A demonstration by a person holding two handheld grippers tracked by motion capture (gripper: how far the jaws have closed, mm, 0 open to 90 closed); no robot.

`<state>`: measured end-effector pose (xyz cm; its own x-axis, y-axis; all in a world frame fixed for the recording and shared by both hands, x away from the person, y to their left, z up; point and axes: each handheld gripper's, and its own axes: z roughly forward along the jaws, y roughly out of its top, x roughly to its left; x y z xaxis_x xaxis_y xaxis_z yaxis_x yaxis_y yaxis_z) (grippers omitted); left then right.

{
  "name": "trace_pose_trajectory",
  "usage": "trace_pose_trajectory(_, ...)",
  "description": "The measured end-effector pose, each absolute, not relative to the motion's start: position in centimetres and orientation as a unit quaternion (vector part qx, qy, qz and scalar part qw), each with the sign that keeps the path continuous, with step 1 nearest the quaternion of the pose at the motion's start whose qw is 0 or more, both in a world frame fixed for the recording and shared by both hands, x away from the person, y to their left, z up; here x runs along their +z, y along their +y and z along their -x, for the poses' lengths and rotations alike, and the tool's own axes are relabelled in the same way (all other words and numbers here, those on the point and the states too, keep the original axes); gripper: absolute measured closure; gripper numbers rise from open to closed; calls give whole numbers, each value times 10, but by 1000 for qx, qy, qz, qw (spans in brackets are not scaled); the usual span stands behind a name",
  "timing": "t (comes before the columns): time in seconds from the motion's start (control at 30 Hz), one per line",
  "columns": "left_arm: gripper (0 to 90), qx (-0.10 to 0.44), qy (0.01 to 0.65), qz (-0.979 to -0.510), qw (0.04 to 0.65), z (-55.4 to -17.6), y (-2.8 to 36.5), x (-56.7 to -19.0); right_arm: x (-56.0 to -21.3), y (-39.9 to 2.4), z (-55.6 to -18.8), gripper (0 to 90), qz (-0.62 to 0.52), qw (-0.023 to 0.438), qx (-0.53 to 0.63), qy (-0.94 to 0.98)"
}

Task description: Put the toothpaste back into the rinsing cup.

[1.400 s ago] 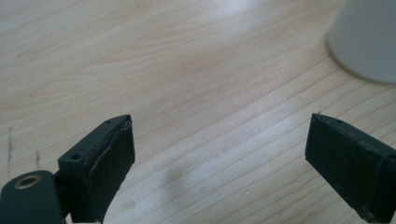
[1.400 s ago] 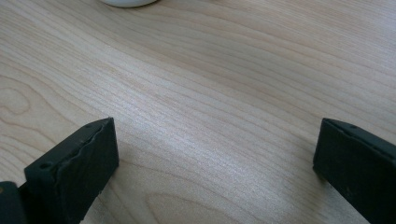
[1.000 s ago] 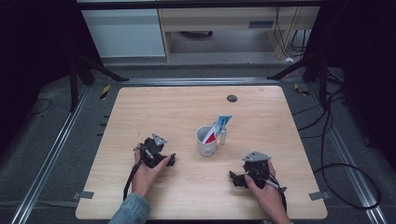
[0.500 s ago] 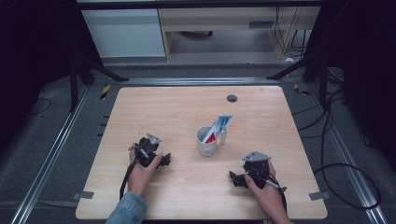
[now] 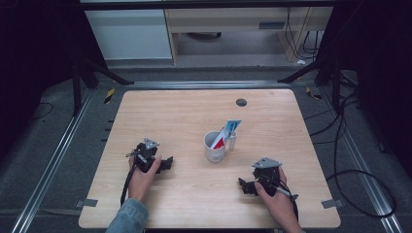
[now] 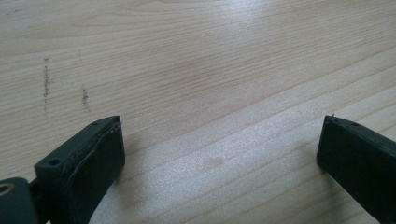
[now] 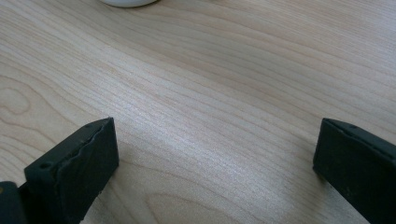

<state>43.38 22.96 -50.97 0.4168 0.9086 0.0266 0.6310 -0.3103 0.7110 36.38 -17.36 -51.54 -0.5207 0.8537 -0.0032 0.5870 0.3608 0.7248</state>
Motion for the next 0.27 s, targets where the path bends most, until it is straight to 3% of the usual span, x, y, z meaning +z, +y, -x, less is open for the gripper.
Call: trace_pose_trajectory(0.27,0,217,494,-780,318,-434,230,-510,-515,-174,-364,3,-449,195,343,802)
